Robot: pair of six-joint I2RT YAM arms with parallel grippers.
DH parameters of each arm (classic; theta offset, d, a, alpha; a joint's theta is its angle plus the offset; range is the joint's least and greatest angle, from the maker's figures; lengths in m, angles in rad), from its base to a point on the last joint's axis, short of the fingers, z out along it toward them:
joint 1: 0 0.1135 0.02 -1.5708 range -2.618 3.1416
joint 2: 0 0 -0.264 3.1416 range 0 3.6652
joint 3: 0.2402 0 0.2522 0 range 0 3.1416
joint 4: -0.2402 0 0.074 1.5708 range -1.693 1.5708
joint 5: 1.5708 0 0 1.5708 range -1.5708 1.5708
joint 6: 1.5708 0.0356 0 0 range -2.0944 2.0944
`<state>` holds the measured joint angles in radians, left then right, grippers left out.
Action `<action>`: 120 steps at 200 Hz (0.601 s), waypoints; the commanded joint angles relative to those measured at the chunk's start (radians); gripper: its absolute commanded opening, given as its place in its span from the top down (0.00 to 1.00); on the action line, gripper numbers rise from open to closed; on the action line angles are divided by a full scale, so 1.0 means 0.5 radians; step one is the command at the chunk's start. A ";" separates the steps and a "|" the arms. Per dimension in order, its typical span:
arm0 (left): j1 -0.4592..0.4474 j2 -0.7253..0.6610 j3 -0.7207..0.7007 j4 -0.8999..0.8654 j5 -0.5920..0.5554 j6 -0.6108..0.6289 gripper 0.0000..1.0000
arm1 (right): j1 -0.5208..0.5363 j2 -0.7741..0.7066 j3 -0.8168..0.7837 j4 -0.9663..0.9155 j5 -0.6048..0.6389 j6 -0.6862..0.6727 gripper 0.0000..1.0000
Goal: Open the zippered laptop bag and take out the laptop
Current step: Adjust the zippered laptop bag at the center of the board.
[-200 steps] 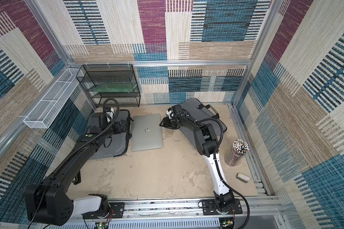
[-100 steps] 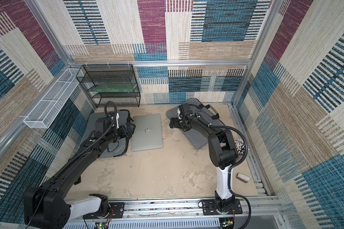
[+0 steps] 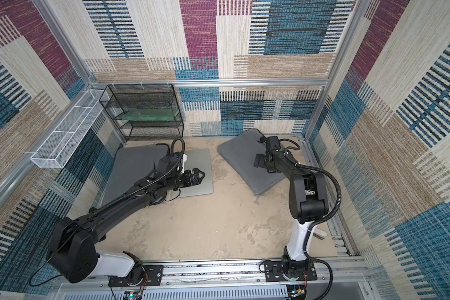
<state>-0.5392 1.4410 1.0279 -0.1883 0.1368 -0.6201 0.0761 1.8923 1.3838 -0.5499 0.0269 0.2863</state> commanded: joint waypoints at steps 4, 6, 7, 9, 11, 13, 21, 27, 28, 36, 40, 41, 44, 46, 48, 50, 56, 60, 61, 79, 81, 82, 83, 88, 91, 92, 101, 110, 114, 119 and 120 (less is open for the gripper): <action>-0.055 0.085 0.065 0.047 0.011 -0.054 0.00 | -0.046 -0.066 -0.118 0.044 -0.010 -0.029 0.04; -0.058 0.093 0.068 0.049 0.012 -0.053 0.00 | -0.047 -0.070 -0.130 0.049 -0.014 -0.029 0.04; -0.060 0.098 0.071 0.050 0.012 -0.054 0.00 | -0.047 -0.071 -0.137 0.050 -0.017 -0.028 0.04; -0.065 0.106 0.075 0.051 0.013 -0.053 0.00 | -0.048 -0.076 -0.147 0.054 -0.020 -0.028 0.04; -0.069 0.112 0.080 0.050 0.014 -0.053 0.00 | -0.049 -0.079 -0.161 0.054 -0.022 -0.027 0.04; -0.073 0.121 0.084 0.051 0.015 -0.054 0.00 | -0.050 -0.081 -0.171 0.056 -0.024 -0.027 0.04; -0.084 0.148 0.101 0.055 0.023 -0.054 0.02 | -0.048 -0.090 -0.214 0.065 -0.040 -0.028 0.04; -0.091 0.168 0.113 0.059 0.031 -0.055 0.02 | -0.047 -0.094 -0.251 0.074 -0.056 -0.024 0.03; -0.094 0.171 0.115 0.060 0.032 -0.056 0.02 | -0.046 -0.097 -0.256 0.075 -0.060 -0.025 0.03; -0.104 0.197 0.132 0.061 0.041 -0.054 0.02 | -0.043 -0.111 -0.307 0.091 -0.085 -0.019 0.03; -0.107 0.206 0.140 0.061 0.043 -0.055 0.02 | -0.042 -0.120 -0.331 0.100 -0.100 -0.014 0.03; -0.109 0.210 0.142 0.061 0.043 -0.056 0.02 | -0.040 -0.122 -0.338 0.100 -0.103 -0.013 0.03; -0.112 0.219 0.145 0.060 0.045 -0.057 0.02 | -0.034 -0.129 -0.358 0.109 -0.111 -0.009 0.03; -0.114 0.224 0.148 0.060 0.045 -0.056 0.02 | -0.032 -0.134 -0.370 0.113 -0.116 -0.006 0.03; -0.116 0.229 0.153 0.060 0.046 -0.055 0.03 | -0.030 -0.139 -0.384 0.117 -0.123 -0.004 0.02; -0.118 0.235 0.156 0.061 0.046 -0.055 0.03 | -0.028 -0.144 -0.395 0.120 -0.128 -0.002 0.02; -0.124 0.250 0.164 0.058 0.050 -0.057 0.03 | -0.018 -0.160 -0.434 0.131 -0.143 0.007 0.02; -0.126 0.260 0.171 0.060 0.052 -0.058 0.03 | -0.012 -0.168 -0.458 0.136 -0.158 0.013 0.02; -0.125 0.263 0.171 0.060 0.052 -0.058 0.03 | -0.008 -0.169 -0.464 0.138 -0.160 0.015 0.02; -0.139 0.310 0.193 0.060 0.070 -0.065 0.04 | 0.035 -0.214 -0.569 0.161 -0.199 0.046 0.02; -0.139 0.316 0.194 0.060 0.072 -0.066 0.04 | 0.043 -0.220 -0.579 0.164 -0.203 0.048 0.02; -0.140 0.317 0.195 0.059 0.072 -0.066 0.04 | 0.046 -0.221 -0.584 0.164 -0.207 0.051 0.02; -0.140 0.320 0.197 0.058 0.073 -0.066 0.04 | 0.048 -0.220 -0.591 0.166 -0.208 0.052 0.02; -0.142 0.332 0.202 0.057 0.076 -0.070 0.04 | 0.068 -0.233 -0.617 0.174 -0.222 0.060 0.02; -0.140 0.342 0.205 0.057 0.078 -0.069 0.04 | 0.080 -0.238 -0.634 0.181 -0.229 0.068 0.02; -0.141 0.344 0.205 0.056 0.079 -0.070 0.04 | 0.084 -0.241 -0.638 0.183 -0.233 0.071 0.02; -0.141 0.364 0.214 0.049 0.079 -0.075 0.04 | 0.122 -0.255 -0.683 0.200 -0.262 0.091 0.01; -0.143 0.383 0.228 0.040 0.082 -0.082 0.05 | 0.168 -0.264 -0.720 0.219 -0.299 0.107 0.01; -0.144 0.392 0.232 0.037 0.082 -0.082 0.05 | 0.190 -0.265 -0.733 0.226 -0.315 0.118 0.01; -0.145 0.402 0.240 0.033 0.085 -0.080 0.06 | 0.217 -0.268 -0.745 0.231 -0.333 0.128 0.01; -0.144 0.405 0.241 0.033 0.085 -0.080 0.06 | 0.221 -0.269 -0.748 0.231 -0.335 0.131 0.01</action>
<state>-0.6106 1.6257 1.1297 -0.1783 0.1638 -0.6395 0.1398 1.7508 1.0504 -0.3611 0.0090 0.2928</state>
